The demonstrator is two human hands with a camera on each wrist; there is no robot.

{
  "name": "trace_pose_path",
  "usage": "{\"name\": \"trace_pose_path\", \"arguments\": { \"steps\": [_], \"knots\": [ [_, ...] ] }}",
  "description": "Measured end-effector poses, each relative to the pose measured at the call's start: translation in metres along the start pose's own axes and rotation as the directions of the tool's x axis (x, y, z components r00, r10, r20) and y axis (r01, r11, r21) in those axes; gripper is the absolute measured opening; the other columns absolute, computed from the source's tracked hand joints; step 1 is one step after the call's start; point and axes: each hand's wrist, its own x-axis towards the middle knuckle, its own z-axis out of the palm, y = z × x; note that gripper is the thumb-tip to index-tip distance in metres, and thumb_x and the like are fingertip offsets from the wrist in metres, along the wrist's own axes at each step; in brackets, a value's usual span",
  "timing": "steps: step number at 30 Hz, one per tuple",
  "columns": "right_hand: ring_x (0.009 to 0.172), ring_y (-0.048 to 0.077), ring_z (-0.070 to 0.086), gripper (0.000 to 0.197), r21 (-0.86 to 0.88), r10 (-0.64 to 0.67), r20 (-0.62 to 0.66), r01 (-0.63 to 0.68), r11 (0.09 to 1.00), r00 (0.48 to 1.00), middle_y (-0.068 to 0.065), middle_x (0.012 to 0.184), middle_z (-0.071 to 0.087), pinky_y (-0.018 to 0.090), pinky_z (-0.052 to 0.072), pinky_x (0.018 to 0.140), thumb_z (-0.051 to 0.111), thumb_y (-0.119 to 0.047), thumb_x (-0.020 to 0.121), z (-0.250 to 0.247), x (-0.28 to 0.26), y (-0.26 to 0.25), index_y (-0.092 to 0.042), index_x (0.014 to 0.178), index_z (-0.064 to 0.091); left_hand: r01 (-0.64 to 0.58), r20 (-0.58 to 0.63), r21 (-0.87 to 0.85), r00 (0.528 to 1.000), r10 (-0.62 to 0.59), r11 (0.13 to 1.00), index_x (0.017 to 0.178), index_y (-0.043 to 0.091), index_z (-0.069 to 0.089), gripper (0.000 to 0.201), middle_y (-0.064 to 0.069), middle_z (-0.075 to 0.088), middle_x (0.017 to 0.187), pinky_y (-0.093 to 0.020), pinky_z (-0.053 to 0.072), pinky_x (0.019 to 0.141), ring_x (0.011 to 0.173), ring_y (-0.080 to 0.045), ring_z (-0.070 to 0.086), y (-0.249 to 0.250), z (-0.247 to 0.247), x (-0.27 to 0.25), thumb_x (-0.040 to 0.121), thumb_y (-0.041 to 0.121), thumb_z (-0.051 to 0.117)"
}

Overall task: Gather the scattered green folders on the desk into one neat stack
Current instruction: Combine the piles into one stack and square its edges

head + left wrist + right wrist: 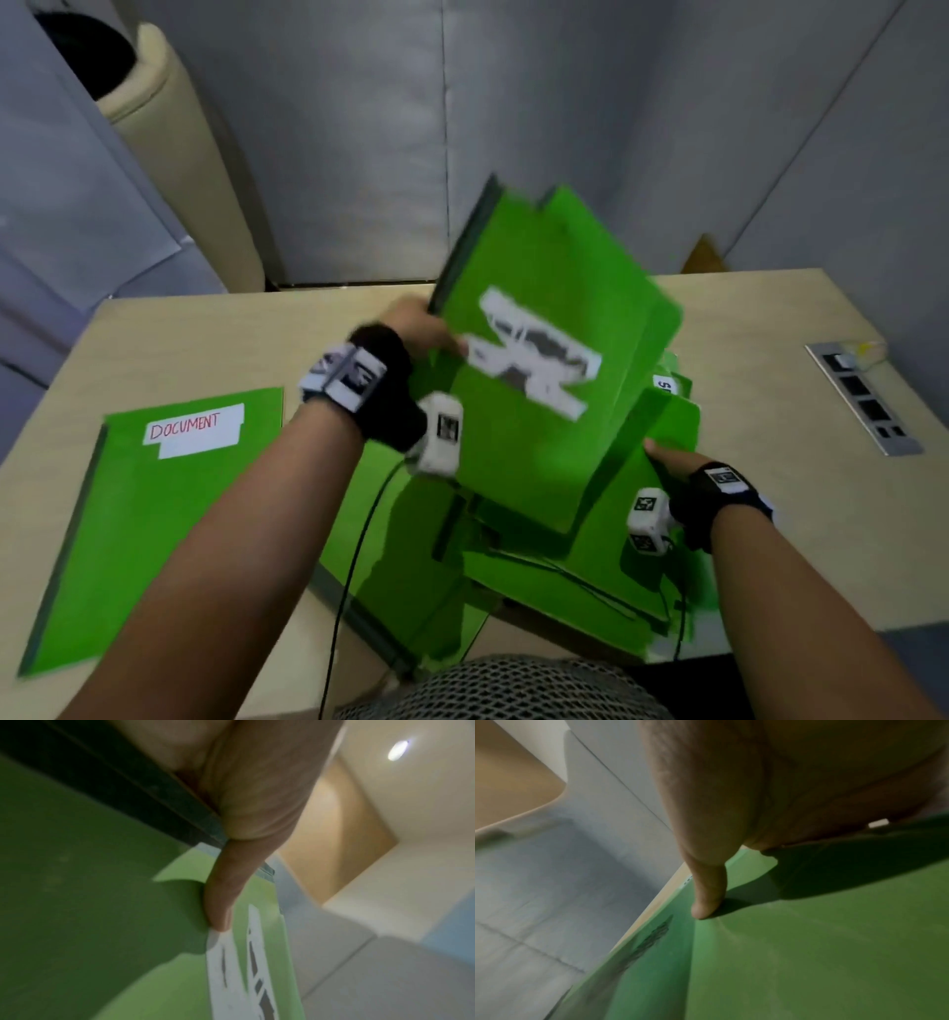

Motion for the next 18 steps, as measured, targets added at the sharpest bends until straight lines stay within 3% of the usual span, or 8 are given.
{"name": "trace_pose_path", "arguments": {
  "steps": [2,4,7,9,11,14,16,18],
  "knots": [
    [0.131,0.032,0.044,0.098,0.008,0.013,0.081,-0.014,1.0,0.997,0.012,0.156,0.031,0.047,0.034,0.107,0.059,-0.071,0.077,0.001,0.0,0.0,-0.016,0.152,0.028,0.06,0.028,0.215,0.997,-0.068,0.975,0.118,-0.004,0.059,0.046,-0.021,0.064,0.119,-0.034,0.05,0.082,0.102,-0.03,0.064,-0.034,0.038,0.004,0.076,0.006,0.076],
    [0.145,0.03,0.027,0.125,0.114,0.02,0.148,-0.037,0.993,0.989,0.005,0.161,0.018,0.051,0.025,0.112,0.057,-0.09,0.053,0.002,-0.004,-0.001,-0.026,0.154,0.019,0.119,0.041,0.388,0.988,-0.146,0.914,0.125,-0.001,0.048,0.053,-0.019,0.057,0.127,-0.036,0.048,0.089,0.115,-0.033,0.058,-0.066,0.07,0.003,0.081,0.015,0.073],
    [0.148,0.032,0.016,0.1,0.14,0.018,0.169,-0.042,0.989,0.985,0.007,0.162,0.012,0.055,0.023,0.113,0.04,-0.083,0.076,0.001,-0.027,-0.012,-0.027,0.155,0.016,0.154,0.078,0.386,0.977,-0.199,0.91,0.12,0.002,0.044,0.059,-0.015,0.056,0.12,-0.035,0.052,0.081,0.106,-0.032,0.059,-0.095,0.097,0.001,0.079,0.03,0.075],
    [0.147,0.035,0.017,0.107,0.103,-0.009,0.189,-0.011,0.995,0.982,0.009,0.162,0.015,0.057,0.021,0.113,0.05,-0.084,0.069,-0.001,-0.021,-0.011,-0.027,0.154,0.018,0.138,0.054,0.417,0.983,-0.176,0.898,0.114,0.002,0.048,0.064,-0.014,0.059,0.114,-0.033,0.052,0.073,0.096,-0.029,0.061,-0.102,0.107,0.001,0.074,0.043,0.076],
    [0.146,0.038,0.021,0.122,0.003,0.016,0.216,-0.017,1.0,0.976,0.011,0.161,0.018,0.057,0.023,0.111,0.067,-0.082,0.055,0.006,-0.018,-0.009,-0.025,0.153,0.022,0.111,0.042,0.475,0.988,-0.148,0.873,0.117,0.002,0.05,0.08,-0.013,0.059,0.117,-0.036,0.054,0.081,0.104,-0.029,0.06,-0.104,0.115,0.0,0.066,0.059,0.076],
    [0.138,0.041,0.035,0.104,-0.067,0.059,0.136,-0.05,0.996,0.989,0.015,0.155,0.032,0.05,0.035,0.104,0.076,-0.06,0.068,0.014,-0.009,-0.005,-0.015,0.15,0.032,0.096,0.115,0.445,0.98,-0.163,0.891,0.134,0.006,0.038,0.111,-0.013,0.05,0.13,-0.045,0.049,0.096,0.12,-0.032,0.052,-0.111,0.118,-0.002,0.053,0.072,0.074],
    [0.131,0.039,0.045,0.098,-0.137,0.038,0.061,-0.03,0.99,0.997,0.016,0.15,0.041,0.042,0.041,0.098,0.077,-0.058,0.067,0.014,0.004,-0.002,-0.017,0.147,0.039,0.12,0.11,0.35,0.98,-0.168,0.929,0.135,0.01,0.04,0.109,-0.013,0.048,0.134,-0.047,0.047,0.099,0.122,-0.032,0.05,-0.119,0.111,-0.005,0.054,0.077,0.069],
    [0.127,0.038,0.049,0.083,-0.255,0.02,0.073,-0.001,0.967,0.997,0.015,0.148,0.044,0.047,0.041,0.103,0.075,-0.057,0.072,0.01,0.018,0.0,-0.03,0.143,0.043,0.228,-0.051,0.269,0.973,-0.223,0.936,0.137,0.012,0.041,0.101,-0.016,0.041,0.14,-0.051,0.041,0.105,0.129,-0.035,0.042,-0.132,0.098,-0.007,0.063,0.078,0.061]
  ]
}}
